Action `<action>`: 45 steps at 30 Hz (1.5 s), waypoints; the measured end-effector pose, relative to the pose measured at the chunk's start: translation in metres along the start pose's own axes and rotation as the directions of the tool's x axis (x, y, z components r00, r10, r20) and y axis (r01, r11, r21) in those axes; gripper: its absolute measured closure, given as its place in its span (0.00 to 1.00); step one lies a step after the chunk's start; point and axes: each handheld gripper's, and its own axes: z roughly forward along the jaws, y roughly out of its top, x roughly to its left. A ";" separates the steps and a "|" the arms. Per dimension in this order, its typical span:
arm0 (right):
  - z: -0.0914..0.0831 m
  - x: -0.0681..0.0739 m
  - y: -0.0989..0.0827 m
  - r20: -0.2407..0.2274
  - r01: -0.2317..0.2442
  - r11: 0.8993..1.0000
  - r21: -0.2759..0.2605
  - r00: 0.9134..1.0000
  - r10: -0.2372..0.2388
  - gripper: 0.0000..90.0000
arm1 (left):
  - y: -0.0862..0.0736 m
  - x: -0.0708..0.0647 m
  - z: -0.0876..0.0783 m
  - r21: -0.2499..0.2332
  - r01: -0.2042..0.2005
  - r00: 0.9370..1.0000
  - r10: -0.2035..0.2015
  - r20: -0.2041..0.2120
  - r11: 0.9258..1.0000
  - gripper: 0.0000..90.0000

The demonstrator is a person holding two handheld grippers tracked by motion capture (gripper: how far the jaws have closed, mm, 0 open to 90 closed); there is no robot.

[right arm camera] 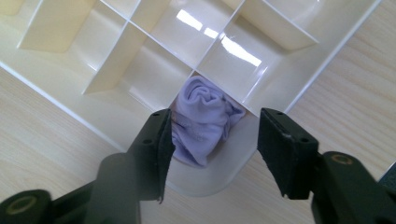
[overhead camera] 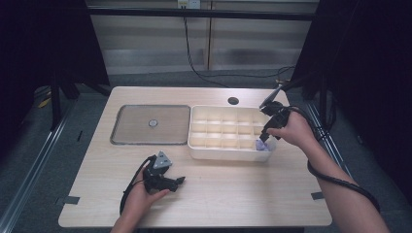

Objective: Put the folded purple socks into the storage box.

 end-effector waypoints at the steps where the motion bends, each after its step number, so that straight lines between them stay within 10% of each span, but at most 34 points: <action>1: 0.000 0.001 0.000 -0.007 0.000 1.000 -0.004 1.000 0.000 0.47 | 0.000 0.000 0.000 0.000 0.000 1.000 0.000 0.000 1.000 0.20; 45: -0.018 0.057 -0.013 -0.082 0.175 0.983 -0.050 0.981 -0.178 0.34 | 0.000 0.000 0.000 0.010 -0.001 1.000 0.001 -0.003 1.000 0.20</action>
